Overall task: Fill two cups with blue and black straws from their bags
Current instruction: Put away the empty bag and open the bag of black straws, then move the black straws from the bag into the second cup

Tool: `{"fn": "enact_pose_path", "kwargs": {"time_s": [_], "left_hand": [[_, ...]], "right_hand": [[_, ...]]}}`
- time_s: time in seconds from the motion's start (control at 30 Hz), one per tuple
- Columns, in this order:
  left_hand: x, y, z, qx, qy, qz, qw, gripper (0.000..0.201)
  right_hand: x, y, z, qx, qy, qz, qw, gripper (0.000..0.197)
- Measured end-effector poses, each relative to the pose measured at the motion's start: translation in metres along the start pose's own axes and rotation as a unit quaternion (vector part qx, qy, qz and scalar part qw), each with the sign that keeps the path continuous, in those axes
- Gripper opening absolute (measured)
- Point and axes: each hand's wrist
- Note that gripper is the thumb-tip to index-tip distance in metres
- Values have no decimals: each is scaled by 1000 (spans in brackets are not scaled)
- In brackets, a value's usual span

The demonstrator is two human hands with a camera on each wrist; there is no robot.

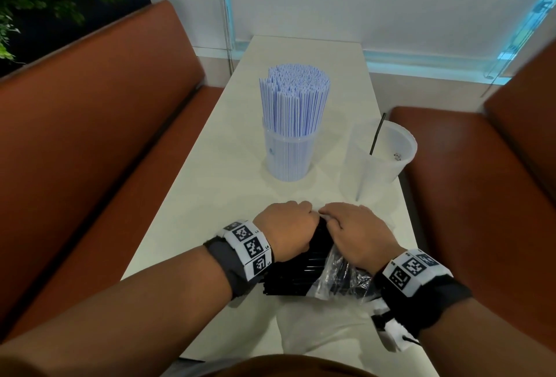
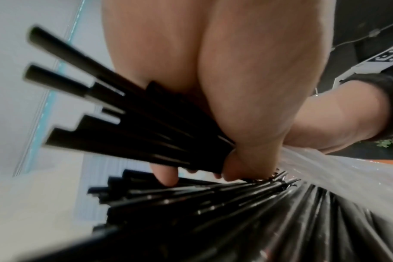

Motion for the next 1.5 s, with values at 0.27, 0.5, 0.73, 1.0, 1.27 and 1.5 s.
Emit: {"fn": "enact_pose_path", "kwargs": {"time_s": [0.27,0.5,0.73,1.0,1.27,1.5], "left_hand": [[26,-43,5,-111,9,19,994,24],[63,-103,13,-135,2,25,991,22],[63,-117,25,-60,82,61,993,18],[26,-57,43,-35,165,-1,986,20],[4,-36,54,64,217,9,974,24],[-11,-23,114,684,422,-51,593,18]], "right_hand": [[-3,4,-3,-9,13,-6,1000,38],[4,14,-13,7,-6,-33,999,34],[-5,-22,21,-351,193,-68,914,48],[-29,-44,35,-463,229,-108,849,36],[-31,-43,50,-594,196,-152,765,44],[-27,-48,43,-702,83,-218,672,63]]}}
Point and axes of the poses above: each hand's wrist, its own x-axis away from the middle knuckle, its own z-axis out of the back of the hand, y = z × x, and after that the axes turned 4 degrees about x, right-handed
